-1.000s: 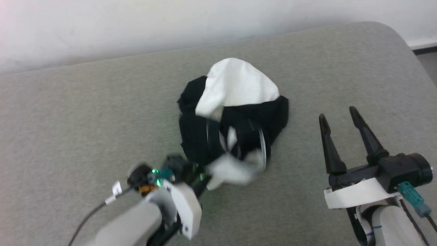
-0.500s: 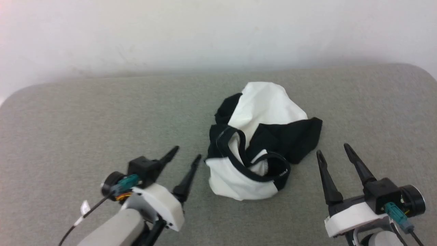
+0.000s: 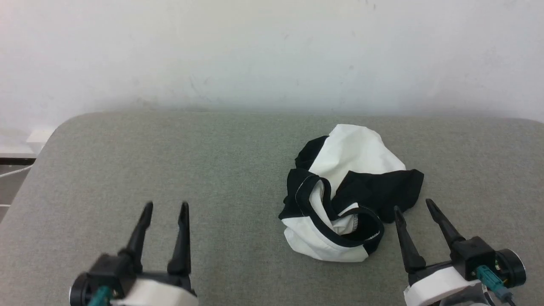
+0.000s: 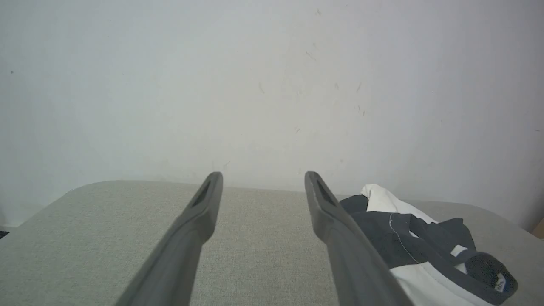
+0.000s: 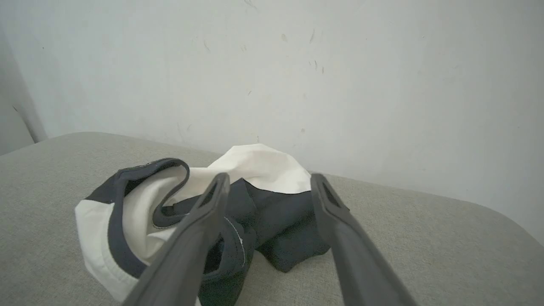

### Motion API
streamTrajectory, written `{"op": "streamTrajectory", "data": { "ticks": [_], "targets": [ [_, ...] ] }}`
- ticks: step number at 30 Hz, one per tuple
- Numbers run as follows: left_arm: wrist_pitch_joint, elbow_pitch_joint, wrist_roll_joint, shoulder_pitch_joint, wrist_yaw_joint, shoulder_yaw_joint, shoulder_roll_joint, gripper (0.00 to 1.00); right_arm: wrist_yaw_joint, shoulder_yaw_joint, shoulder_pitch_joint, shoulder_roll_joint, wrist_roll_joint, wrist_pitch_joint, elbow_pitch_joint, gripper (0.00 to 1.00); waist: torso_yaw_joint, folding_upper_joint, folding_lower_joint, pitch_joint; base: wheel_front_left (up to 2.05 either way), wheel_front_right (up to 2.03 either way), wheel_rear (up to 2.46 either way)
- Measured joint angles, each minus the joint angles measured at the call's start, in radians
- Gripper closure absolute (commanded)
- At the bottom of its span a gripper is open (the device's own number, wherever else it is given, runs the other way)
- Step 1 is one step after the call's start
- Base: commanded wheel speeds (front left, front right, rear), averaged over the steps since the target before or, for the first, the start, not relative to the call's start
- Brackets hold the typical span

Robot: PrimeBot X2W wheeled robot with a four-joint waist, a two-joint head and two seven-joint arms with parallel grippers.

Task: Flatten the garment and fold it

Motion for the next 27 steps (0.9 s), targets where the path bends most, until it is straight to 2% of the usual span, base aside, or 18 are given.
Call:
{"op": "streamTrajectory", "data": {
  "ticks": [7, 9, 10, 13, 17, 20, 25, 27],
  "targets": [
    [0.000, 0.029, 0.114, 0.079, -0.076, 0.060, -0.074, 0.00, 0.000, -0.010, 0.010, -0.001, 0.047, 0.013, 0.001, 0.00, 0.011, 0.0000, 0.0002, 0.009, 0.00, 0.00, 0.00],
    [0.000, 0.034, 0.134, 0.079, -0.099, 0.078, -0.101, 0.00, 0.000, -0.015, 0.009, 0.000, 0.091, 0.051, -0.006, 0.00, 0.019, 0.0000, 0.0001, 0.013, 0.00, 0.00, 0.00],
    [0.000, 0.036, 0.142, 0.079, -0.110, 0.086, -0.113, 0.00, 0.000, -0.012, 0.006, 0.000, 0.128, 0.083, -0.014, 0.00, 0.023, 0.0000, 0.0001, 0.018, 0.00, 0.00, 0.00],
    [0.000, 0.053, 0.172, 0.072, -0.150, 0.092, -0.136, 0.00, 0.000, 0.047, -0.046, -0.035, 0.108, 0.255, -0.031, 0.00, 0.035, 0.0000, 0.0002, 0.039, 0.00, 0.00, 0.00],
    [0.000, 0.091, 0.202, 0.049, -0.197, 0.094, -0.164, 0.00, 0.000, 0.105, -0.184, -0.092, 0.203, 0.523, -0.019, 0.00, 0.058, 0.0000, 0.0003, 0.064, 0.00, 0.00, 0.00],
    [0.000, 0.116, 0.212, 0.032, -0.221, 0.099, -0.191, 0.00, 0.000, 0.127, -0.269, -0.137, 0.266, 0.681, 0.036, 0.00, 0.082, 0.0000, 0.0004, 0.078, 0.00, 0.00, 0.00],
    [0.000, 0.143, 0.231, 0.016, -0.255, 0.117, -0.230, 0.00, 0.000, 0.155, -0.339, -0.202, 0.311, 0.853, 0.166, 0.00, 0.143, 0.0000, 0.0004, 0.095, 0.00, 0.00, 0.00],
    [0.000, 0.144, 0.233, 0.016, -0.258, 0.121, -0.235, 0.00, 0.000, 0.161, -0.345, -0.204, 0.315, 0.856, 0.180, 0.00, 0.152, 0.0000, 0.0003, 0.097, 0.00, 0.00, 0.00]
  ]
}}
